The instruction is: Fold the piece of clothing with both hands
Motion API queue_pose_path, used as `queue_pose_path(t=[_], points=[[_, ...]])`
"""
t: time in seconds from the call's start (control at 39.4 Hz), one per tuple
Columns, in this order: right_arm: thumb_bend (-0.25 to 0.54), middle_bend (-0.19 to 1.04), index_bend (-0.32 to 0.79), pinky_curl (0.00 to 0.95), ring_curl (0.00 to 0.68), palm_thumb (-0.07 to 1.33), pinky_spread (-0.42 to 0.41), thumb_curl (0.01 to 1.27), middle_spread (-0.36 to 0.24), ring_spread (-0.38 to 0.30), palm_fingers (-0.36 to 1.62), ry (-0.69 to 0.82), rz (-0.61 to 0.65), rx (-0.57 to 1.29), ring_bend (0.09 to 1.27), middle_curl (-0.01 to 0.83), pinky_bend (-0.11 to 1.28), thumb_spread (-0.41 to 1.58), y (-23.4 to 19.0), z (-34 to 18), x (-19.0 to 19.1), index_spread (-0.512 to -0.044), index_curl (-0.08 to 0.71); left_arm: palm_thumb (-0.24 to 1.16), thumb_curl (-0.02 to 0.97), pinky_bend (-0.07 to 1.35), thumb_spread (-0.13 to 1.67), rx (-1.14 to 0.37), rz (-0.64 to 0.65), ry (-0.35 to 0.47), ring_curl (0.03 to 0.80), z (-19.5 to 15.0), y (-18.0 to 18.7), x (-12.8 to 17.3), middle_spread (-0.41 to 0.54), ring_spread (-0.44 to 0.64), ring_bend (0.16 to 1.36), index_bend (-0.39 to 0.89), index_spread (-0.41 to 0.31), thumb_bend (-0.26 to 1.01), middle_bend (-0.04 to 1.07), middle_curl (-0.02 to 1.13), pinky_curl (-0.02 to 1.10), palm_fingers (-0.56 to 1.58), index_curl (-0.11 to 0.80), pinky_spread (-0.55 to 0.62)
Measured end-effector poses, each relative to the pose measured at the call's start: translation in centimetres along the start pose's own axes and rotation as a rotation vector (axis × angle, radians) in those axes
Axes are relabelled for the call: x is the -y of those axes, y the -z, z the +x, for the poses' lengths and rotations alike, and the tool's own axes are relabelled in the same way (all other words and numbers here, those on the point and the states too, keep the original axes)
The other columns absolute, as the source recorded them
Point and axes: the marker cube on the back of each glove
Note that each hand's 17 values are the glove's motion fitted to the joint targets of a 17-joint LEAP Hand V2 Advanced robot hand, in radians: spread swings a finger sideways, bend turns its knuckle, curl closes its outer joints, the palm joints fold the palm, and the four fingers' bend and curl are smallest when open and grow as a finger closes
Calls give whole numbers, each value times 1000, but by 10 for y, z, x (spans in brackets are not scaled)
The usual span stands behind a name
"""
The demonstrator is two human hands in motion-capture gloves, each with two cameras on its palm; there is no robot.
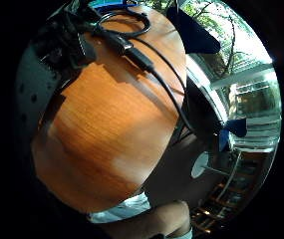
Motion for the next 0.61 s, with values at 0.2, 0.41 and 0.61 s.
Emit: queue_pose_path(t=[0.2, 0.41, 0.61], points=[[5, 155, 91, 414, 356, 527, 186, 349, 107, 162, 197, -29, -44, 61, 377, 366, 654, 1279, -28, -14, 18, -204, 323, 198, 221, 580, 1308, -54, -81, -23, 352, 4, -13, 9, -1, 102, 496, 59, -98, -51, 121, 372, 483, 324, 357, 99], [143, 142, 57, 370, 359, 863, 4, 435, 43, -9, 452, -8, 91, 110, 596, 322, 695, 1228, -18, -15, 33, -243, 252, 127, 203, 582, 1340, -25, -201, -67, 335, 31, -24, 24, 43, 213, 524, 138, -73, -21, 175, 351, 469, 251, 338, 175], [152, 165, 103, 377, 381, 1026, -222, 516, -100, -226, 740, -132, 224, 630, 683, 320, 757, 1022, 39, 8, 41, -303, 234, 92, 195, 585, 1363, -39, -246, -170, 322, 81, -18, 41, 59, 271, 523, 151, -74, -13, 171, 346, 450, 245, 338, 228]])
